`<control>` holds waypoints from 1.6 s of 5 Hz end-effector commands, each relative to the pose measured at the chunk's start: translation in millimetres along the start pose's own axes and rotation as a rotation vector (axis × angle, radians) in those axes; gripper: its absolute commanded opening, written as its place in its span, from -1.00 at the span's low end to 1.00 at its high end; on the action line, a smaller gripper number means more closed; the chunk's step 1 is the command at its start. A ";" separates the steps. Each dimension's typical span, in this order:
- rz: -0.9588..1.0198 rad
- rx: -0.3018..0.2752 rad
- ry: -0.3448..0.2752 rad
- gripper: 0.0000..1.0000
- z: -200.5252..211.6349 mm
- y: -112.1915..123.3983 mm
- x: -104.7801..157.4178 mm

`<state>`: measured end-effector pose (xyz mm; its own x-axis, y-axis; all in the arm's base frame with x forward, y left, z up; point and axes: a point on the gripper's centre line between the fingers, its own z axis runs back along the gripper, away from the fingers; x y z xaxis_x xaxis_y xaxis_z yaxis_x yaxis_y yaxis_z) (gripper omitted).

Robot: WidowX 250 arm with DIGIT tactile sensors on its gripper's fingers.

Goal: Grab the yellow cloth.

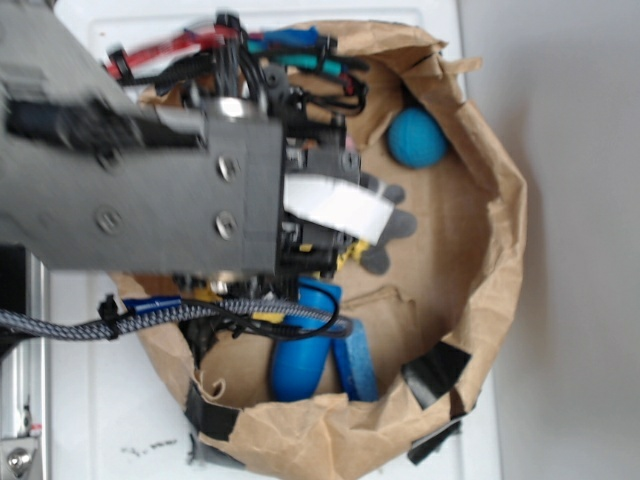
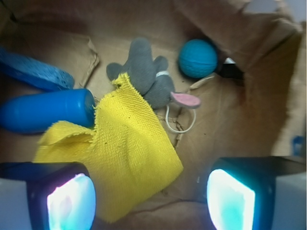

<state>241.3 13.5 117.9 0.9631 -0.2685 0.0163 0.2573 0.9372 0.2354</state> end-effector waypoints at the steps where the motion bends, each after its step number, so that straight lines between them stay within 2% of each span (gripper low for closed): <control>1: -0.083 -0.042 -0.041 1.00 -32.0 1.0 15.7; 2: -0.081 -0.139 -0.045 1.00 -44.6 10.9 16.8; 3: -0.087 -0.175 -0.039 1.00 -54.2 13.6 9.4; 4: -0.070 -0.119 -0.041 -1.00 -63.9 10.0 -4.1; 5: -0.072 -0.133 -0.059 -1.00 -61.9 9.3 -7.0; 6: -0.075 -0.166 -0.047 -1.00 -54.1 5.5 -4.5; 7: -0.075 -0.205 -0.051 -1.00 -42.1 6.5 -0.1; 8: -0.062 -0.219 -0.062 -1.00 -22.7 8.9 0.6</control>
<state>238.9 23.8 82.1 0.9327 -0.3606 0.0069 0.3607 0.9326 -0.0099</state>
